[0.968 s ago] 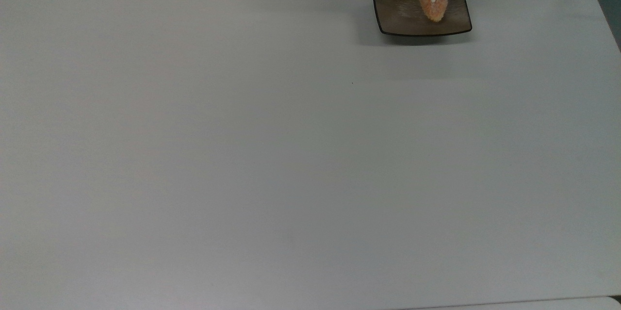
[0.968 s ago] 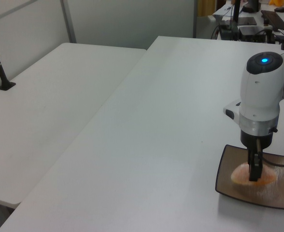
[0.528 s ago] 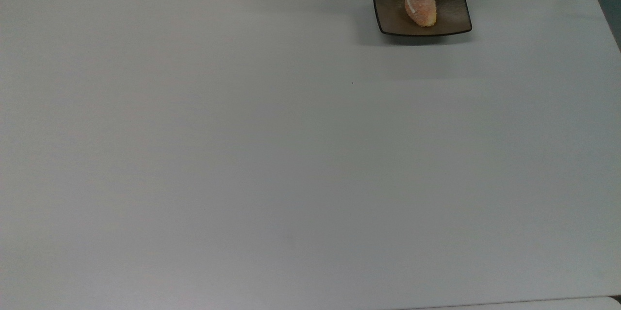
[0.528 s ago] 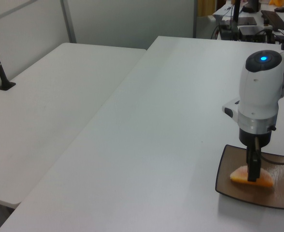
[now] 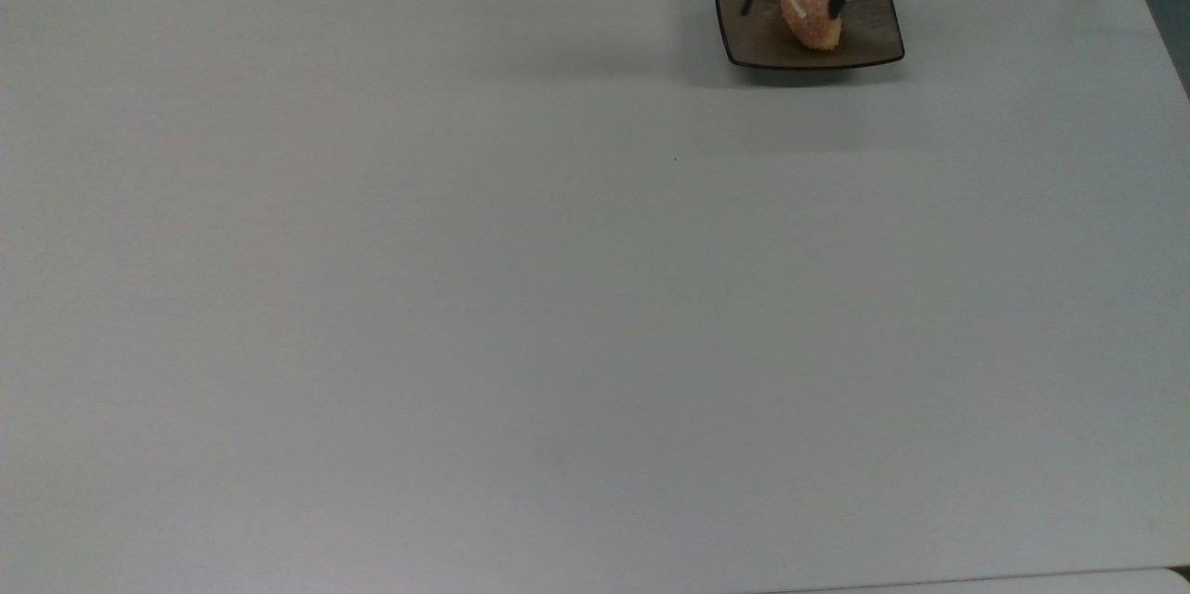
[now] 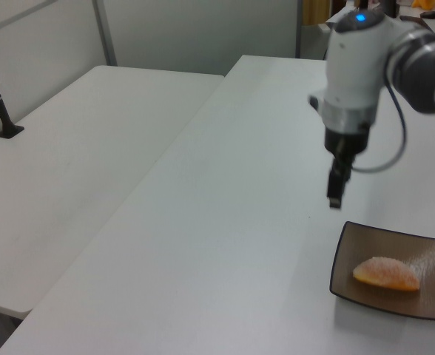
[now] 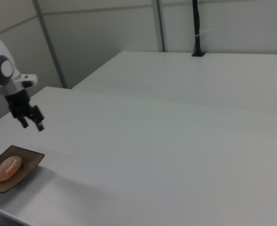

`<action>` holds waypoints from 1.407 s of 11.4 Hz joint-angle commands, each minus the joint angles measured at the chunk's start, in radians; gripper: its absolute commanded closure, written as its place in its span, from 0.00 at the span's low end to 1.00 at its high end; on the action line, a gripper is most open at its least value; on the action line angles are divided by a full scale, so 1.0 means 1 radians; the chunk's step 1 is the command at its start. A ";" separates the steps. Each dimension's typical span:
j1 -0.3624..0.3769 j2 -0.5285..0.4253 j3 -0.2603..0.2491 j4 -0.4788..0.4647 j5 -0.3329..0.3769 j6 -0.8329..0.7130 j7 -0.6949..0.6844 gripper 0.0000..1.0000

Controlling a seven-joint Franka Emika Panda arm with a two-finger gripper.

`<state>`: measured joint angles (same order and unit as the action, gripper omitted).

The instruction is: Bread is placed on a ceramic plate

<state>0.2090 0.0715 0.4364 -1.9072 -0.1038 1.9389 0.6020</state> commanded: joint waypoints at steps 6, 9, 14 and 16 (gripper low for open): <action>0.006 -0.022 -0.447 0.191 0.114 -0.139 -0.349 0.00; -0.011 -0.022 -0.501 0.189 0.130 -0.132 -0.349 0.00; -0.036 -0.032 -0.490 0.220 0.093 -0.147 -0.360 0.00; -0.056 -0.059 -0.487 0.224 0.072 -0.187 -0.367 0.00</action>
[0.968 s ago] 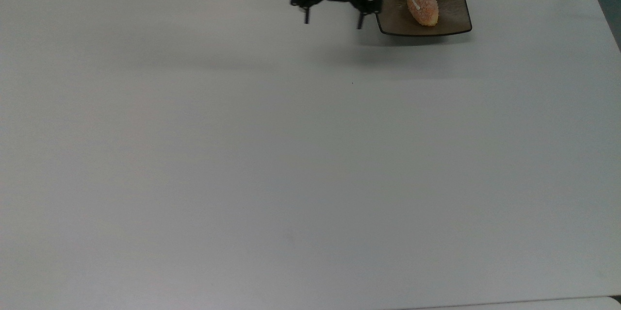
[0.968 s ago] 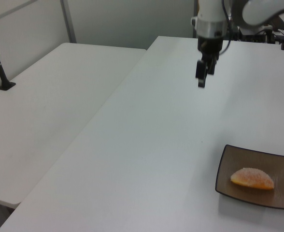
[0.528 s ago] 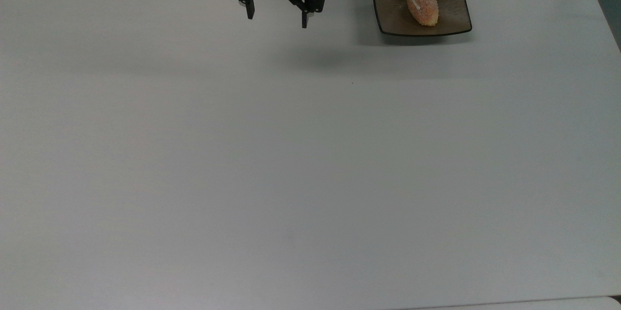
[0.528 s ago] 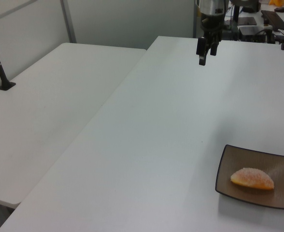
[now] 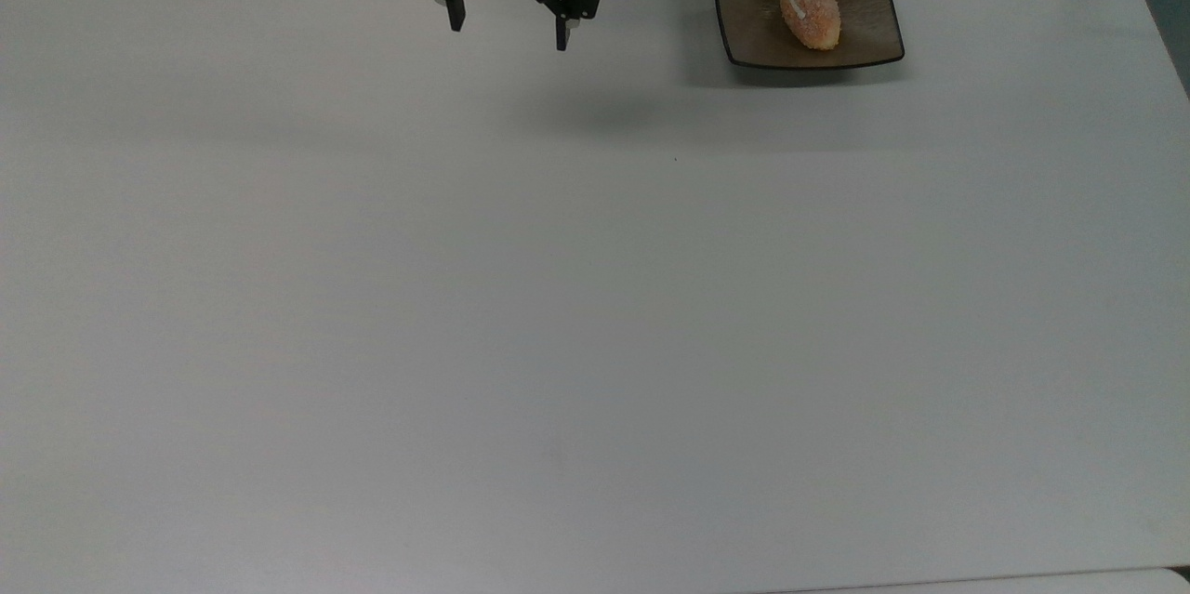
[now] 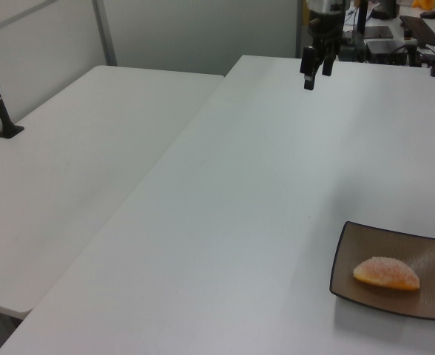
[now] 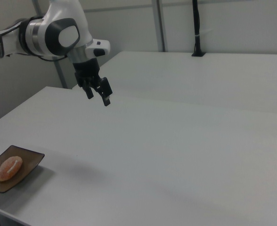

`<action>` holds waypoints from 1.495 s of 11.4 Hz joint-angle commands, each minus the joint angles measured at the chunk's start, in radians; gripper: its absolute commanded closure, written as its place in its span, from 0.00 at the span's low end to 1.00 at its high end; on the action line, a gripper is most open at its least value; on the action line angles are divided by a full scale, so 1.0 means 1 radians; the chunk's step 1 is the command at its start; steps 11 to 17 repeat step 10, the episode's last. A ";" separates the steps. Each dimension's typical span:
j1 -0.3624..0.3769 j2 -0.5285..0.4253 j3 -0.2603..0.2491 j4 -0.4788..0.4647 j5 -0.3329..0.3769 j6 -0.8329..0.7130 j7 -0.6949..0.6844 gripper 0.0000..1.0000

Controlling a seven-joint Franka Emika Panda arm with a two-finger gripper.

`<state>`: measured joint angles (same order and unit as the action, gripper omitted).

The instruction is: Bread is placed on a ceramic plate

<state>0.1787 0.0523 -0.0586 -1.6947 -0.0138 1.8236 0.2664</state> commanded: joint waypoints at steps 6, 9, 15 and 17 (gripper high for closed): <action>-0.035 -0.072 0.010 0.001 -0.005 -0.119 -0.067 0.00; -0.033 -0.072 0.010 0.003 -0.005 -0.159 -0.137 0.00; -0.033 -0.072 0.010 0.003 -0.005 -0.162 -0.139 0.00; -0.033 -0.072 0.010 0.003 -0.005 -0.162 -0.139 0.00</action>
